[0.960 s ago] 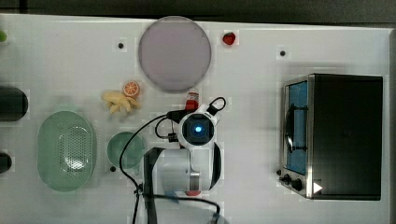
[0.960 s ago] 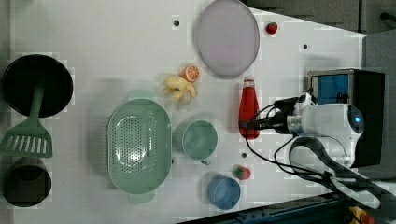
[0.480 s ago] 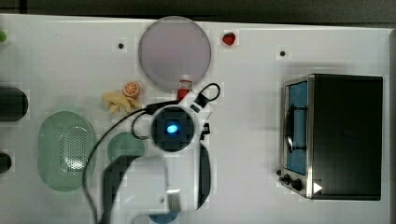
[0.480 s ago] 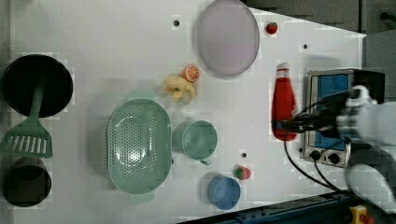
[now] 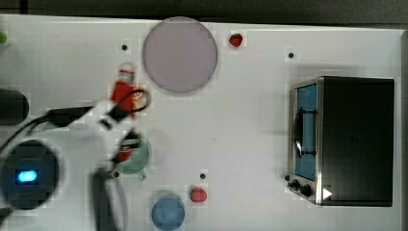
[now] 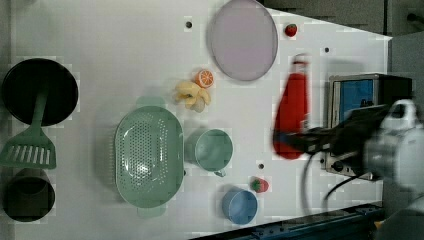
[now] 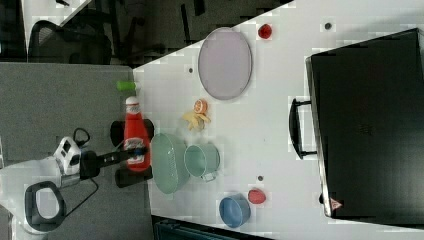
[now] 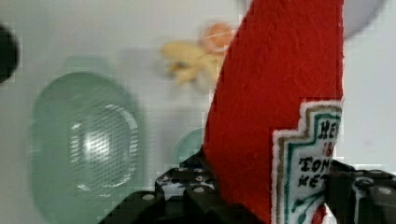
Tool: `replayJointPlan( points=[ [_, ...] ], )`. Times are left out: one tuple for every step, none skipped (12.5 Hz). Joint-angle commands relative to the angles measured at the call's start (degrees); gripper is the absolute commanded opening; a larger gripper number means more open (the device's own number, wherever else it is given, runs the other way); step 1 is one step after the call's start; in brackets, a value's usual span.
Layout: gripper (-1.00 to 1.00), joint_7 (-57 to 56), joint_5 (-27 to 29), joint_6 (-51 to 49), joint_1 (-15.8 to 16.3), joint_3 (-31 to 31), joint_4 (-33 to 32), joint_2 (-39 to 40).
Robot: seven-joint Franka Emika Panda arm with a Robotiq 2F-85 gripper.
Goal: Pick Ketchup from the table and place it in strainer.
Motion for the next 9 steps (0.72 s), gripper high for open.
replayJointPlan(
  points=[
    [0.29,15.26,1.17,0.67,3.24,7.02,-0.12,6.20],
    [0.29,18.31,1.17,3.17,3.26,9.49,0.13,7.91],
    [0.29,21.54,1.15,6.27,3.31,11.58,0.14,9.74],
    [0.29,24.67,1.08,9.21,3.38,13.35,0.13,11.78],
    [0.29,27.86,0.79,11.74,3.50,14.80,0.13,13.90],
    [0.29,30.88,0.27,14.09,3.63,15.80,0.12,16.10],
    [0.29,32.93,-0.89,16.09,3.84,16.45,0.07,18.43],
    [0.29,33.82,-2.79,17.89,4.11,16.60,0.00,20.70],
    [0.29,34.03,-5.00,19.58,4.21,16.54,-0.05,22.95]
  ],
)
